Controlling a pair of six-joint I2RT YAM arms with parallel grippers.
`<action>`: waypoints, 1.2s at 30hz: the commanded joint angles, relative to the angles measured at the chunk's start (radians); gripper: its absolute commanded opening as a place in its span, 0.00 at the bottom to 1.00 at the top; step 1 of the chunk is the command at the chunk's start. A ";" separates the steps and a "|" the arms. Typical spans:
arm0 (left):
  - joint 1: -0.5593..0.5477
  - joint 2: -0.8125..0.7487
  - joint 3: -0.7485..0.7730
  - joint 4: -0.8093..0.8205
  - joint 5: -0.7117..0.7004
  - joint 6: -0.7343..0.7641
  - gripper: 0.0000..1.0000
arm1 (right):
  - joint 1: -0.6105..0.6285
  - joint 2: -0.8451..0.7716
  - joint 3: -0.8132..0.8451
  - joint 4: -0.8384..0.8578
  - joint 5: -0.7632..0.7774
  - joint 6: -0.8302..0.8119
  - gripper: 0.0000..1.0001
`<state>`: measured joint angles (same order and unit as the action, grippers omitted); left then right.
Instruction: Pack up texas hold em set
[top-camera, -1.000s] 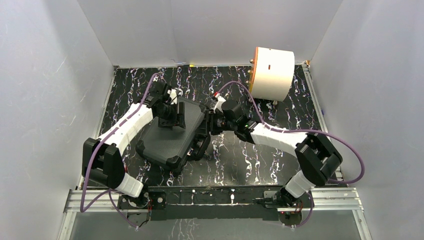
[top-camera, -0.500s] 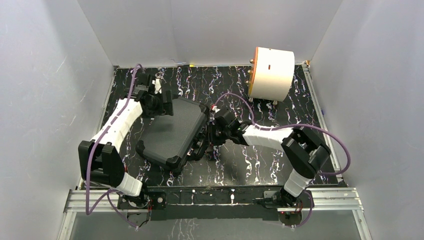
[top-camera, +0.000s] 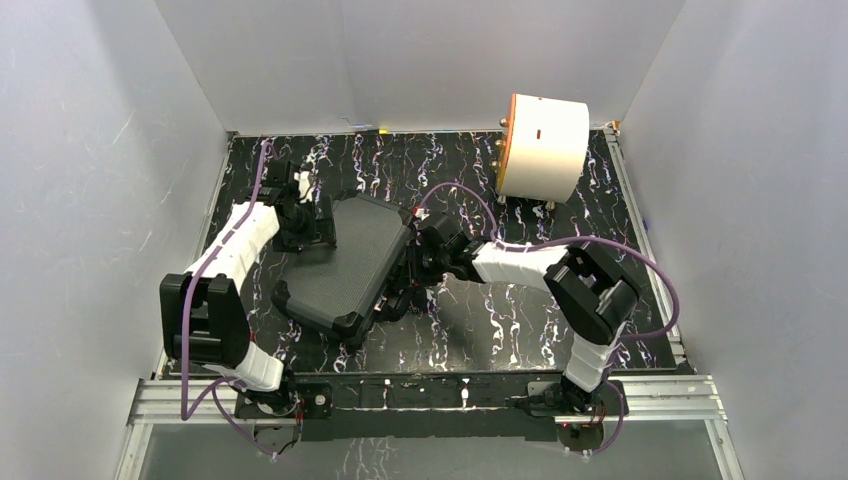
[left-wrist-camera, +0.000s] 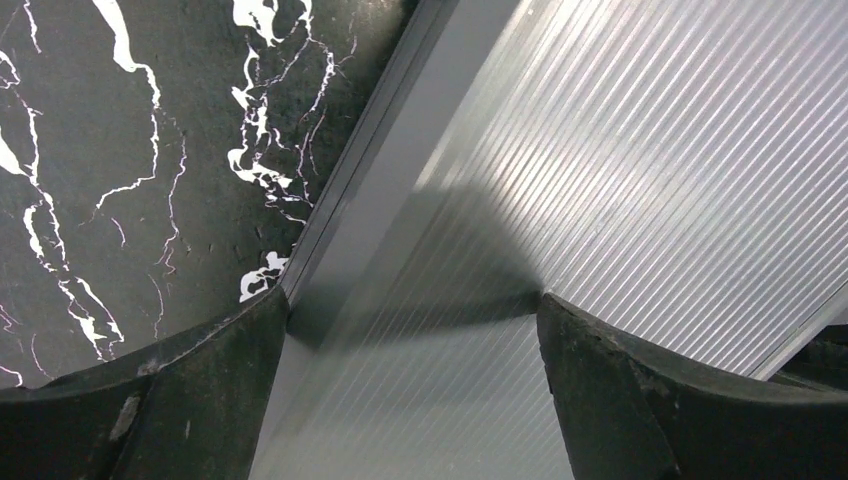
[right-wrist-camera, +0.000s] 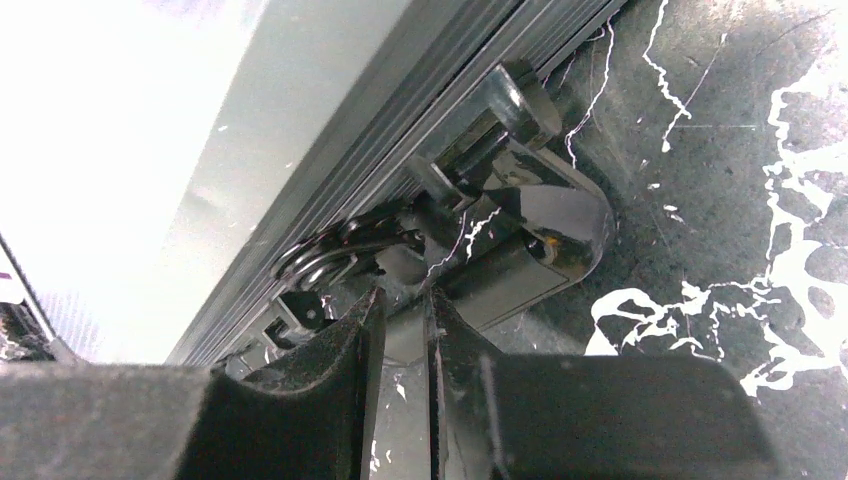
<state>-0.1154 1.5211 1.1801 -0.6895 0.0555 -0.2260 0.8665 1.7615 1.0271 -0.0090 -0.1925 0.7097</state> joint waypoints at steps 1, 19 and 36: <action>0.005 0.056 -0.042 -0.060 0.032 0.012 0.88 | 0.005 0.042 0.060 -0.020 0.001 -0.007 0.27; 0.005 0.080 -0.071 -0.060 0.075 -0.017 0.64 | 0.026 0.177 0.140 -0.131 0.063 -0.049 0.13; 0.005 0.084 -0.107 -0.036 0.165 -0.096 0.56 | 0.086 0.199 0.127 -0.044 0.228 -0.092 0.12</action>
<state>-0.0742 1.5234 1.1526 -0.6243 0.0944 -0.2699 0.9203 1.8935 1.1690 -0.1230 -0.0921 0.6575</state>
